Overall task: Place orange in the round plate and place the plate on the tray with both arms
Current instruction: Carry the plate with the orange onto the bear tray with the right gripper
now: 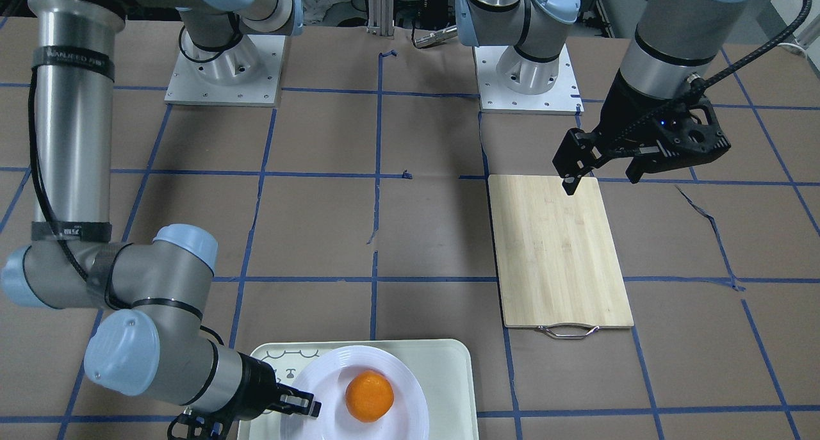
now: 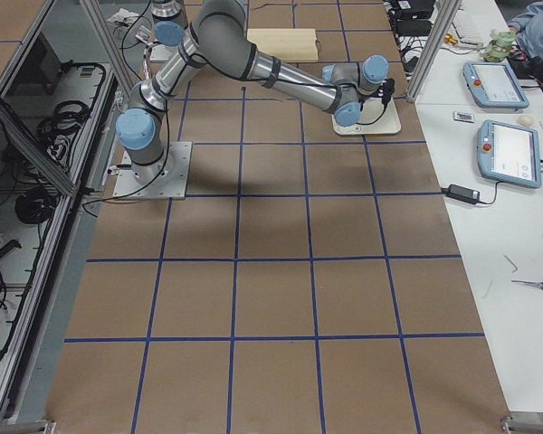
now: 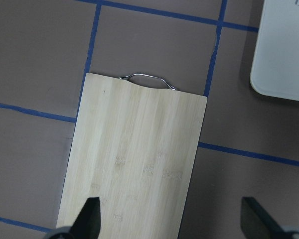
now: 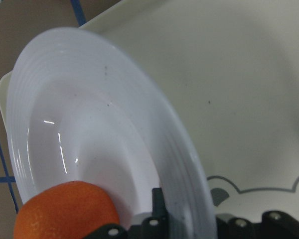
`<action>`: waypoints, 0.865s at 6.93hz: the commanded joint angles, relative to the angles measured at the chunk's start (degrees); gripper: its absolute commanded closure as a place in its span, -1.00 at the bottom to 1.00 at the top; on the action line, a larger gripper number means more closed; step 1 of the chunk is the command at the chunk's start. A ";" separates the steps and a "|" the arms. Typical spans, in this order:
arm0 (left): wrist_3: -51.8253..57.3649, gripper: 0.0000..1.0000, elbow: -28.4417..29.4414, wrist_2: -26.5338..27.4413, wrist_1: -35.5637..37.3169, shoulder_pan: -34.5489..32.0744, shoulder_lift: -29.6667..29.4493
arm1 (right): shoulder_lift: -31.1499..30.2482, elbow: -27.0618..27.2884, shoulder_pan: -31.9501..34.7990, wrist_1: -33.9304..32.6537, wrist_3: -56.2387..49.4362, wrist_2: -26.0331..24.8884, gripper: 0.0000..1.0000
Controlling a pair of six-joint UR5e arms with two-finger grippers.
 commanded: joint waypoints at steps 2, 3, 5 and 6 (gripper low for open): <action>-0.03 -1.00 -0.06 -0.21 -0.10 -0.09 -0.04 | 1.69 -1.76 0.00 0.26 2.19 -1.00 -0.39; -0.03 -1.00 -0.15 -0.21 -0.19 -0.17 -0.04 | 0.99 -1.76 0.00 0.26 2.39 -1.88 -0.96; -0.03 -1.00 -0.33 -0.39 -0.10 -0.17 -0.04 | -3.12 -2.81 -0.09 5.41 -4.32 -10.01 -1.00; -0.03 -1.00 -0.41 -0.39 -0.19 -0.17 -0.04 | -5.76 -3.69 -0.18 7.80 -12.99 -16.15 -1.00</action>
